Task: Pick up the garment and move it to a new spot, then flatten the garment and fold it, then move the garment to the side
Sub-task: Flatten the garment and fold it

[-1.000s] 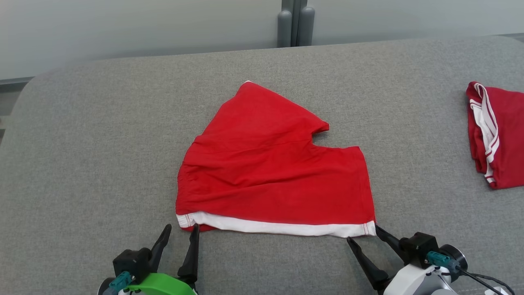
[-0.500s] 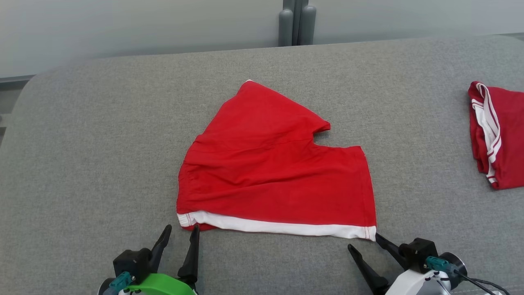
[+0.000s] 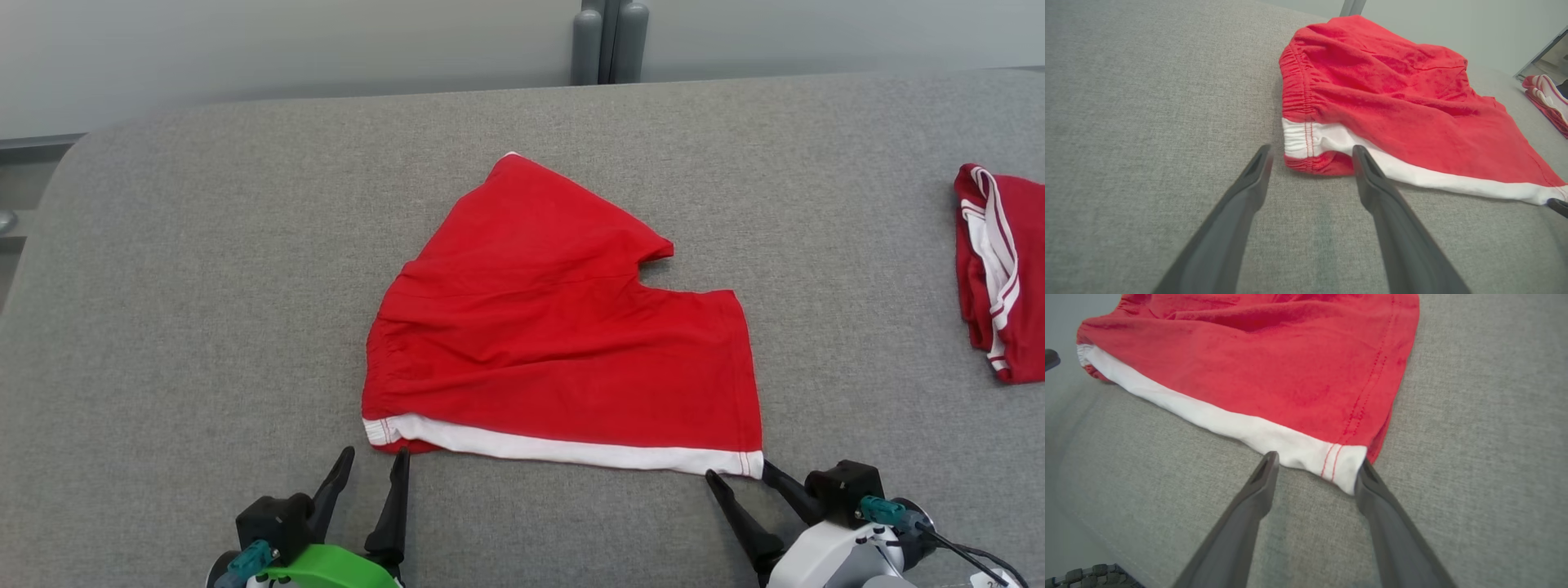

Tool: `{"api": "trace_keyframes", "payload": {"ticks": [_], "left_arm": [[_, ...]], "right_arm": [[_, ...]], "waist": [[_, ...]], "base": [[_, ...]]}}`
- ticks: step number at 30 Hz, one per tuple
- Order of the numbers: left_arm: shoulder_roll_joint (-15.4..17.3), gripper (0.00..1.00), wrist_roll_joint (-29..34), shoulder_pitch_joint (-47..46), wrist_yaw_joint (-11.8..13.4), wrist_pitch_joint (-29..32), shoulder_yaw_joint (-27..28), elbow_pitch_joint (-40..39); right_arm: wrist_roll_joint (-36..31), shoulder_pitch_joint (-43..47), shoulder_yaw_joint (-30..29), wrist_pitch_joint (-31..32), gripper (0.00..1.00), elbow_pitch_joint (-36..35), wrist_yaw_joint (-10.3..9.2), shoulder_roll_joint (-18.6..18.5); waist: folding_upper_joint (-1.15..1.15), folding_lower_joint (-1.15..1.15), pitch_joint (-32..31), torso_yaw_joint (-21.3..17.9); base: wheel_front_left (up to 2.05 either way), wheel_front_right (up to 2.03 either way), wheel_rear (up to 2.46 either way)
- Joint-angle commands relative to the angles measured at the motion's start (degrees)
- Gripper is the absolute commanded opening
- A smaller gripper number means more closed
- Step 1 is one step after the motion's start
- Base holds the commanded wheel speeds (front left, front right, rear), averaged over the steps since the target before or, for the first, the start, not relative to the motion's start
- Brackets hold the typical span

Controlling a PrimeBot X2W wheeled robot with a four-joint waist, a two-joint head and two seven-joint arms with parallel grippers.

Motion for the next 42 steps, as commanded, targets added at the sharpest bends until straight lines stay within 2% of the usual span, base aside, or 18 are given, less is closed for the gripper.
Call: {"api": "trace_keyframes", "payload": {"ticks": [1, 9, 18, 28, 30, 31, 32, 33, 34, 35, 42], "left_arm": [[0.5, 1.0, -0.4, -0.9, -0.1, -0.2, -0.3, -0.2], [0.8, 1.0, -2.2, -2.0, -0.1, -0.2, -1.6, 0.7], [0.4, 1.0, -4.5, -2.9, -0.1, -0.2, -0.7, 2.0], [1.7, 1.0, -5.1, -2.9, -0.1, -0.1, -2.0, 1.9], [1.7, 0.84, -5.1, -3.0, -0.1, -0.2, -2.0, 2.0], [1.8, 0.7, -5.0, -3.1, -0.1, -0.1, -2.1, 2.3], [1.9, 0.48, -5.0, -3.3, -0.1, -0.1, -2.3, 2.5], [1.9, 0.43, -5.1, -3.5, -0.1, -0.1, -2.5, 2.7], [1.9, 0.29, -5.1, -3.6, -0.1, -0.1, -2.9, 2.8], [1.9, 0.0, -5.0, -3.9, -0.1, -0.1, -3.5, 2.8], [2.6, 0.0, -5.7, -4.5, -0.1, -0.2, -4.2, 1.4]], "right_arm": [[0.6, -0.6, 0.1, -0.2, 0.0, 0.0, -0.07, -0.5], [-0.5, -1.3, -0.4, -0.2, 0.0, 1.2, -0.07, -1.2], [-0.9, -1.8, -0.1, -0.2, 0.0, 1.1, -0.07, -2.3], [-0.4, -1.7, 0.2, -0.2, 0.0, 0.4, -0.07, -2.7], [-0.5, -2.0, 0.3, -0.2, 0.0, 0.2, -0.07, -2.6], [-0.5, -2.1, 0.3, -0.2, 0.0, 0.1, -0.07, -2.5], [-0.6, -2.3, 0.3, -0.2, 0.0, 0.1, -0.07, -2.4], [-0.7, -2.3, 0.2, -0.2, 0.0, 0.0, -0.07, -2.3], [-0.8, -2.3, 0.2, -0.2, 0.0, -0.1, -0.07, -2.2], [-0.9, -2.4, 0.1, -0.2, 0.0, -0.1, -0.07, -2.2], [-1.8, -2.1, -2.5, -0.2, 0.0, -1.4, -0.07, -0.6]], "waist": [[0.0, 0.0, 0.2, -0.1], [0.0, 0.0, 0.9, -1.1], [0.0, 0.0, 1.2, -2.8], [0.0, 0.0, 1.3, -3.6], [0.0, 0.0, 1.5, -3.9], [0.0, 0.0, 1.6, -4.0], [0.0, 0.0, 1.7, -4.1], [0.0, 0.0, 1.7, -4.2], [0.0, 0.0, 1.8, -4.3], [0.0, 0.0, 1.9, -4.4], [0.0, 0.0, 1.1, -4.6]], "base": [[0.0, 0.0, 0.0], [0.0, 0.0, 0.0], [0.0, 0.0, 0.0], [0.0, 0.0, 0.0], [0.0, 0.0, 0.0], [0.0, 0.0, 0.0], [0.0, 0.0, 0.0], [0.0, 0.0, 0.0], [0.0, 0.0, 0.0], [0.0, 0.0, 0.0], [0.0, 0.0, 0.0]]}}
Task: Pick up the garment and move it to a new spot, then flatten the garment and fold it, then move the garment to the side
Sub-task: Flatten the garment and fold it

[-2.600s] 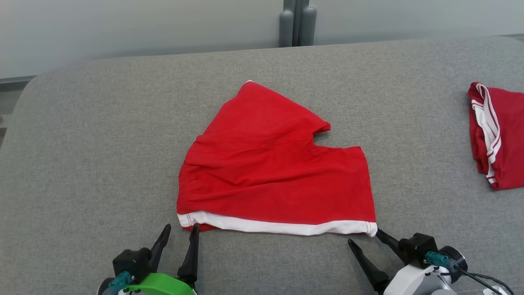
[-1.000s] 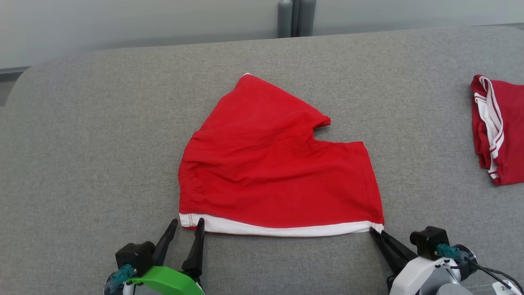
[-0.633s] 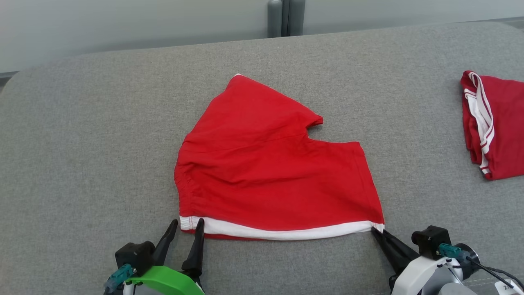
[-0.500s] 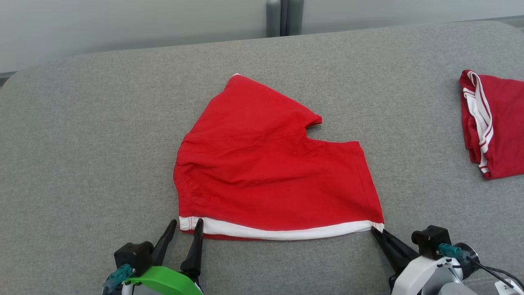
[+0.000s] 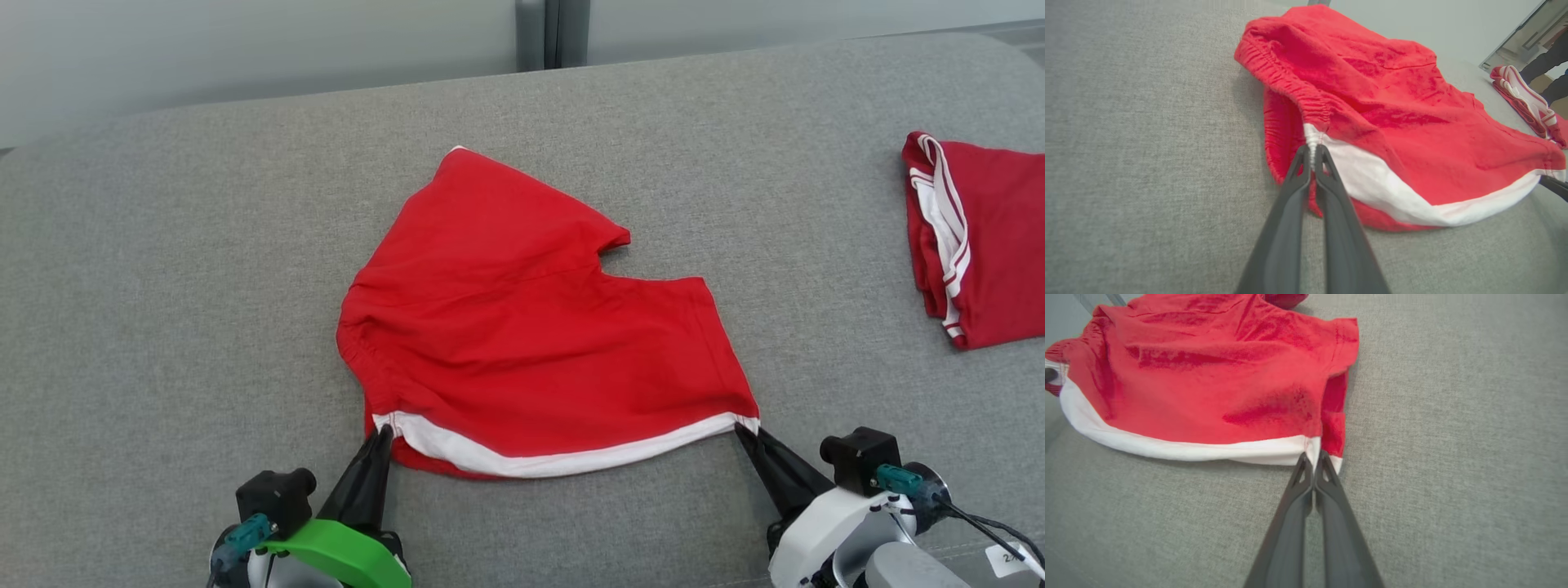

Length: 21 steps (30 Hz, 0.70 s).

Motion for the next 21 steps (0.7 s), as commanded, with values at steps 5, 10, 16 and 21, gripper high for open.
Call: {"api": "trace_keyframes", "payload": {"ticks": [5, 10, 16, 21], "left_arm": [[1.8, 0.0, -0.9, -0.3, -0.1, -0.1, 0.9, -4.8], [5.2, 0.0, -1.5, -2.6, -0.1, -0.1, -0.2, -10.3], [12.5, 0.0, -5.5, -9.5, -0.1, -0.2, -7.0, -12.9], [19.4, 0.0, -11.9, -20.3, -0.1, 3.8, -14.4, -13.8]], "right_arm": [[-1.9, 0.2, -4.9, -0.2, 0.0, -2.7, -0.07, 2.3], [-3.3, -1.8, -9.6, -0.2, 0.0, -6.4, -0.07, 3.7], [-1.8, -6.9, -11.4, -0.2, 0.0, -9.5, -0.07, 3.7], [-0.2, -14.5, -9.7, -0.2, 0.0, -9.8, -0.07, 1.8]], "waist": [[0.0, 0.0, -2.6, 0.3], [0.0, 0.0, -5.9, 1.4], [0.0, 0.0, -8.3, 2.3], [0.0, 0.0, -5.9, 2.7]], "base": [[0.0, 0.0, 0.0], [0.0, 0.0, 0.0], [0.0, 0.0, 0.0], [0.0, 0.0, 0.0]]}}
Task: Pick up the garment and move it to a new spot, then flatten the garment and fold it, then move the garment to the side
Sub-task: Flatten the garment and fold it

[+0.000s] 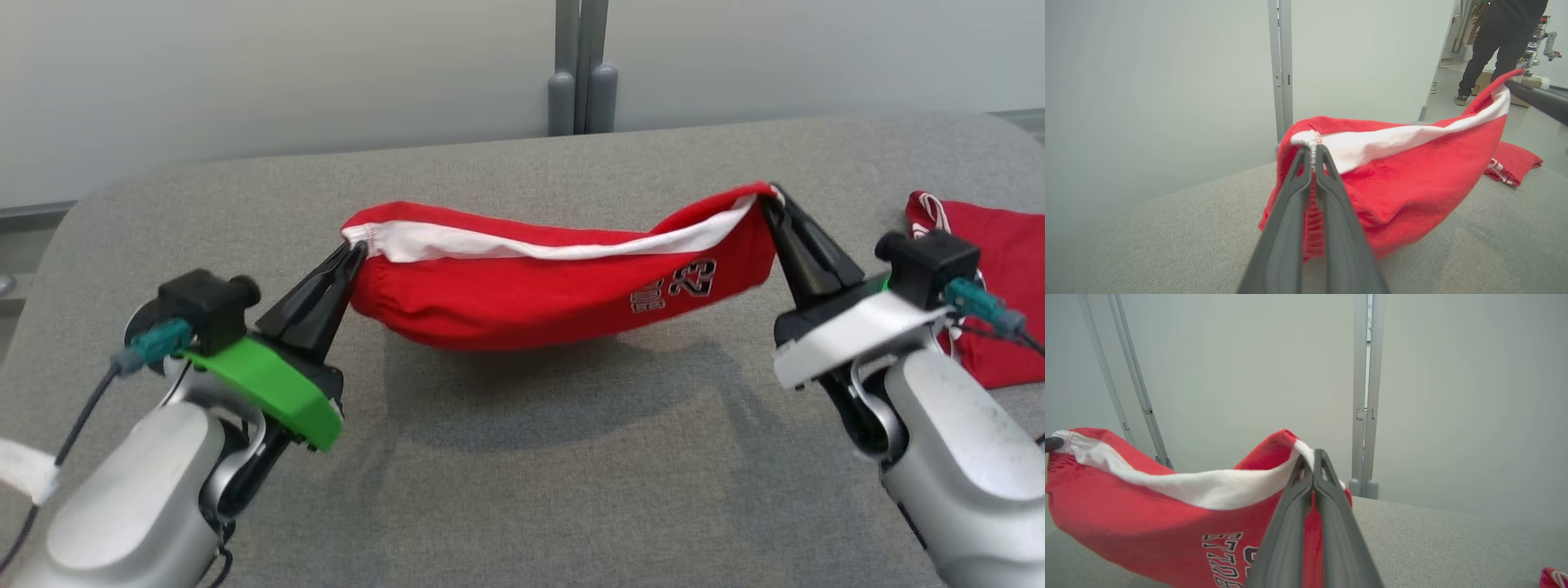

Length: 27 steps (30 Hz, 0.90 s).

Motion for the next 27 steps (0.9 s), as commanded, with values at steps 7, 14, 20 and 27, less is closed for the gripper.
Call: {"api": "trace_keyframes", "payload": {"ticks": [7, 14, 20, 27], "left_arm": [[4.0, 0.0, -6.0, -23.9, 0.0, 6.2, -7.8, 3.7], [1.8, 0.0, -1.5, -46.7, 0.1, 2.0, -10.2, 15.0], [-2.0, 0.0, 4.3, -60.1, 0.3, -3.2, -7.4, 24.6], [-3.4, 0.0, 3.5, -54.2, 0.1, -3.4, -2.5, 21.1]], "right_arm": [[1.8, -20.4, 4.4, -0.1, 0.0, 5.1, -0.07, -3.2], [-1.2, -43.7, 5.3, 0.2, 0.0, 16.4, -0.07, -3.2], [-10.9, -58.5, -2.3, -0.1, 0.0, 23.7, -0.08, -2.9], [-13.3, -56.3, -4.5, -0.1, 0.0, 20.0, -0.09, -2.9]], "waist": [[0.0, 0.0, 14.4, 1.0], [0.0, 0.0, 23.5, 0.4], [0.0, 0.0, 24.0, -0.8], [0.0, 0.0, 27.5, -1.7]], "base": [[0.0, 0.0, 0.0], [0.0, 0.0, 0.0], [0.0, 0.0, 0.0], [0.0, 0.0, 0.0]]}}
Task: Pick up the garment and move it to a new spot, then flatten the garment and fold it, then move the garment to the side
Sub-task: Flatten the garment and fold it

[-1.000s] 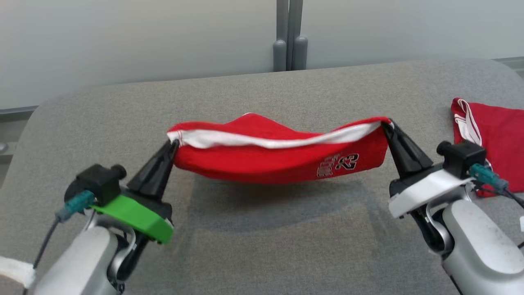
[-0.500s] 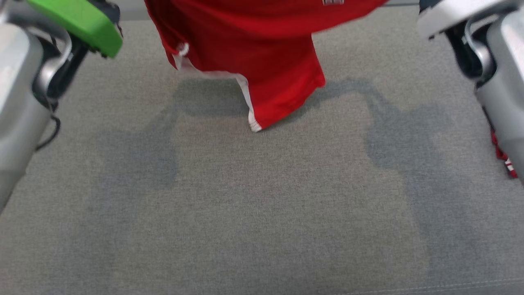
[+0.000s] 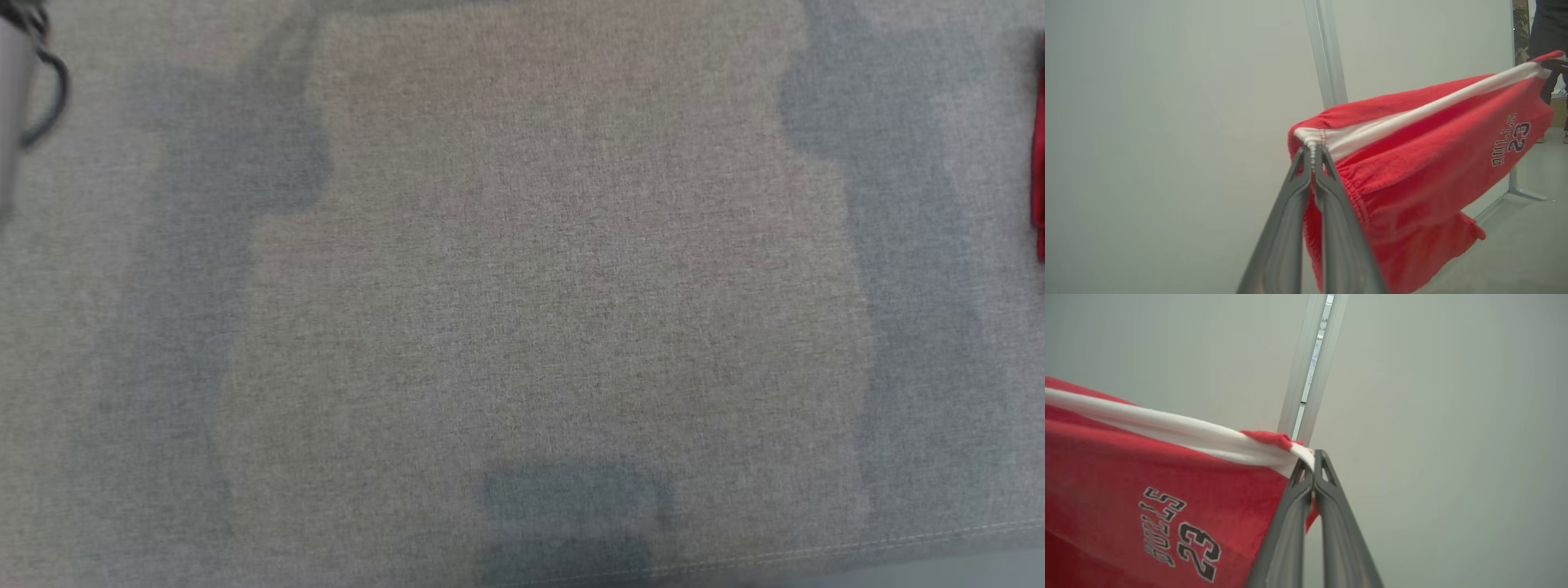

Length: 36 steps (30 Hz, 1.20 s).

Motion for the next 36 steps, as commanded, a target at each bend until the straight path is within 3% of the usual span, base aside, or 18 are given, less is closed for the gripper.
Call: {"api": "trace_keyframes", "payload": {"ticks": [1, 4, 8, 14, 20, 30, 36], "left_arm": [[0.0, 0.0, -1.3, 2.9, 0.0, 0.1, 0.1, -0.2], [-0.4, 0.0, -3.9, 8.5, 0.0, 0.0, 0.4, -3.7], [0.4, 0.0, -5.1, 18.7, 0.0, 0.0, -3.3, -6.6], [-1.6, 0.0, -6.8, 34.2, 0.0, 0.0, -0.7, -8.4], [-4.0, 0.0, -6.9, 49.0, 0.0, 0.0, 1.1, -9.0], [-7.1, 0.0, -8.1, 66.5, 0.0, 0.0, 6.2, -8.8], [-8.8, 0.0, -7.3, 77.2, 0.0, 0.0, 10.0, -9.3]], "right_arm": [[0.3, 2.2, 0.2, -0.1, 0.0, -0.3, -0.11, -0.3], [2.7, 7.4, 1.1, -0.2, 0.0, -4.6, -0.11, -1.3], [6.7, 18.2, 2.9, -0.2, 0.0, -10.2, -0.1, -2.7], [11.8, 36.1, 1.7, -0.2, 0.0, -15.8, -0.1, -2.8], [15.0, 51.1, 1.2, -0.2, 0.0, -15.4, -0.11, -1.4], [17.6, 66.9, 0.5, -0.2, 0.0, -14.1, -0.13, -1.1], [20.9, 75.8, 3.1, -0.2, 0.0, -12.6, -0.15, -0.7]], "waist": [[0.0, -0.01, 2.4, -1.0], [0.0, -0.01, 4.1, -0.8], [0.0, -0.01, 4.4, -1.0], [0.0, -0.01, 1.4, -1.5], [0.0, -0.01, -4.6, -1.9], [0.0, -0.01, -15.0, -2.4], [0.0, -0.01, -23.1, -3.4]], "base": [[0.0, 0.0, 0.0], [0.0, 0.0, 0.0], [0.0, 0.0, 0.0], [0.0, 0.0, 0.0], [0.0, 0.0, 0.0], [0.0, 0.0, 0.0], [0.0, 0.0, 0.0]]}}
